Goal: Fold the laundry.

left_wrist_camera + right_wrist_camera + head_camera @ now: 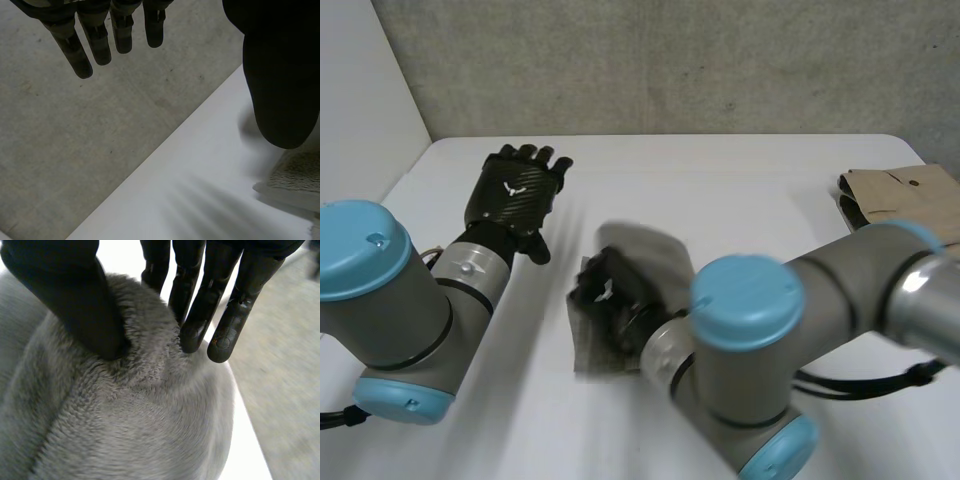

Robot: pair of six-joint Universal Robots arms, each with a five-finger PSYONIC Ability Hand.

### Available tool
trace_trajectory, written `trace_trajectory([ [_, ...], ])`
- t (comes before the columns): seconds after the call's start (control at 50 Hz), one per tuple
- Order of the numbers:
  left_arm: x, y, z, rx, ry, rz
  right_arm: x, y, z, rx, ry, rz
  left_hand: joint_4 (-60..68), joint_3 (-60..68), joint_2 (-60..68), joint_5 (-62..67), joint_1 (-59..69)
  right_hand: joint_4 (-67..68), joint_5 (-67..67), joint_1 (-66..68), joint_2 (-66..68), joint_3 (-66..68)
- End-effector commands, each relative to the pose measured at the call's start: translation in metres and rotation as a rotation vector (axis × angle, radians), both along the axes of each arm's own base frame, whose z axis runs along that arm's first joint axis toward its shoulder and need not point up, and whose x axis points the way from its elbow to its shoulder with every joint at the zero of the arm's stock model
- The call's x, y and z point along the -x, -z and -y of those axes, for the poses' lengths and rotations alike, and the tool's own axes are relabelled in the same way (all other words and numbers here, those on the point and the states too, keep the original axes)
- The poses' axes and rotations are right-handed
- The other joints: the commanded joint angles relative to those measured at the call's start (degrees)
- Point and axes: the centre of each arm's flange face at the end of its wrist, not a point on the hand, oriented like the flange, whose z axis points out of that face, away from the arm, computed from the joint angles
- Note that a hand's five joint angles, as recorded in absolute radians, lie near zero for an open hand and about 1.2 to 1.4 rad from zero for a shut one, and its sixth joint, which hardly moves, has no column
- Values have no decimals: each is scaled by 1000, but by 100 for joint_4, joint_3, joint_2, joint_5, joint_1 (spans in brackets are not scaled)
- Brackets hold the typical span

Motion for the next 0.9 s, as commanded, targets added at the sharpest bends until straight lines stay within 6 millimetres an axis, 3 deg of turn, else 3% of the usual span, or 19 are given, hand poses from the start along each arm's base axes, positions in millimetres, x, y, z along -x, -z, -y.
trace_trajectory([
  [0.02, -1, -2, 0, -6, -8, -23, -8, 6, -10, -157, 0, 58, -166, -217, -178, -271, -88, -5209, -5128, -4090, -5116, -5118],
  [0.04, 1, -4, -1, -12, -2, -44, -7, 1, -6, -200, 23, 102, -166, -217, -178, -271, -88, -5209, -5128, -4090, -5116, -5118],
  [0.12, 10, -8, -7, -40, 35, -126, 35, -42, 60, -443, 268, 431, -112, -162, -123, -217, -33, -5209, -5128, -4090, -5116, -5118],
  [0.16, 19, -13, -14, -66, 70, -184, 51, -51, 75, -526, 337, 512, -28, -78, -39, -133, 51, -5209, -5128, -4090, -5116, -5118],
  [0.22, 31, -12, -28, -137, 115, -212, 52, -45, 72, -578, 351, 488, -11, -61, -22, -116, 68, -5209, -5128, -4090, -5116, -5118],
  [0.26, 36, -9, -34, -180, 131, -209, 54, -28, 74, -610, 378, 420, 6, -45, -5, -99, 85, -5209, -5128, -4090, -5116, -5118],
  [0.36, 44, 34, -38, -366, 115, -119, 52, -2, 82, -627, 408, 319, 23, -28, 12, -82, 101, -5209, -5128, -4090, -5116, -5118],
  [0.46, 39, 60, -38, -466, 53, -38, 48, 20, 88, -676, 427, 268, 124, 73, 112, 19, 202, -5209, -5128, -4090, -5116, -5118],
  [0.66, 26, 83, -29, -483, -34, 101, 46, 31, 92, -646, 421, 186, 209, 158, 197, 104, 287, -5209, -5128, -4090, -5116, -5118],
  [0.82, 30, 70, -29, -420, 4, 136, 51, 11, 89, -547, 412, 158, 23, -28, 12, -82, 102, -5209, -5128, -4090, -5116, -5118],
  [0.9, 37, 23, -30, -319, 71, 52, 57, -9, 84, -475, 411, 222, -78, -128, -89, -183, 1, -5209, -5128, -4090, -5116, -5118],
])
